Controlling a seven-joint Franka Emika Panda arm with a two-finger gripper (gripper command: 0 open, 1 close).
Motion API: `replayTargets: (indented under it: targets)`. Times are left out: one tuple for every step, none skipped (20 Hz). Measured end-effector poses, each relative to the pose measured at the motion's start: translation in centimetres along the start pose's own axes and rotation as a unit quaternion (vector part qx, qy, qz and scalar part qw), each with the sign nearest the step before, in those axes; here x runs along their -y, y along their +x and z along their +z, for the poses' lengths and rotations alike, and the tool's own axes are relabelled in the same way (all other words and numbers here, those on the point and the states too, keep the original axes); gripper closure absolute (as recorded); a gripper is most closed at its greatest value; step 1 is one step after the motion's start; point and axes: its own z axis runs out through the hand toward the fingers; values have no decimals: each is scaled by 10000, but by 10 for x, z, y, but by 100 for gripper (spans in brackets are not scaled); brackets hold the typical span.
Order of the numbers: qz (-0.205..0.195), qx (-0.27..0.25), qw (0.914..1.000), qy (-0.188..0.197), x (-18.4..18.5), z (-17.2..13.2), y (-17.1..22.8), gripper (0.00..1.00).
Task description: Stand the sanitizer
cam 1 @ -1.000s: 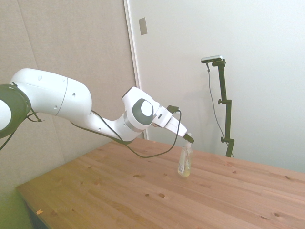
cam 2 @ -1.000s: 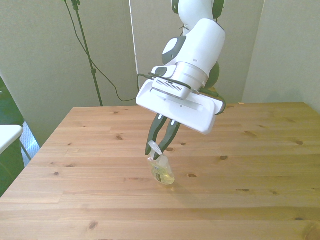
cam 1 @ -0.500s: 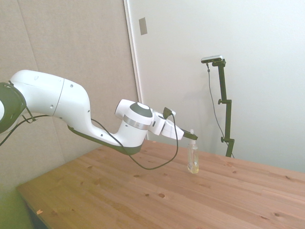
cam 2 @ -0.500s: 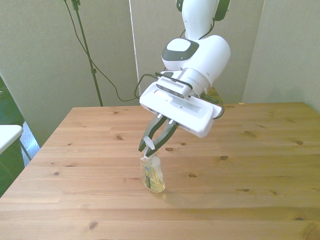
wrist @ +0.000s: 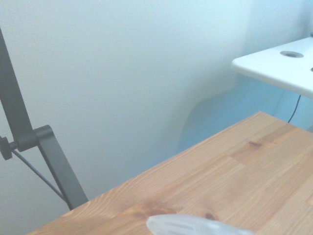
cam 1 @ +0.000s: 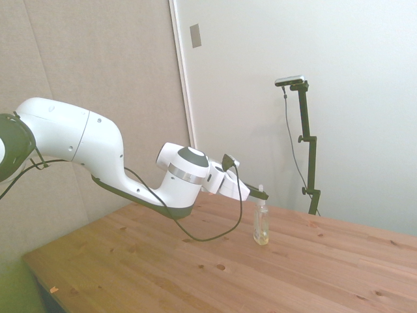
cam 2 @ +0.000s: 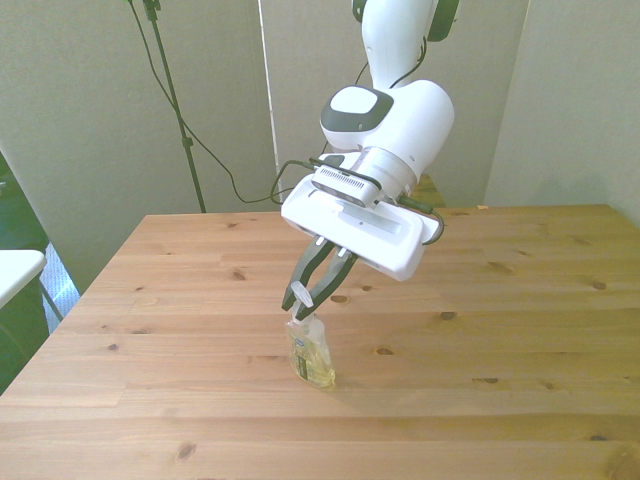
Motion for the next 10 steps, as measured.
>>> replayTargets:
  targets:
    - [7,17,10000,13,0,0,0,0]
    - [13,28,10000,20,-1,0,1,0]
    - [18,33,10000,21,-2,0,1,0]
    - [15,47,10000,25,-3,0,2,0]
    - [7,64,10000,23,-5,0,1,0]
    - [7,81,10000,19,-7,0,0,0]
    - [8,92,10000,16,-8,-1,0,0]
    - [8,98,10000,15,-8,-1,0,0]
    - [9,104,9999,17,-9,-1,0,0]
    - [17,124,9999,21,-9,-1,-1,0]
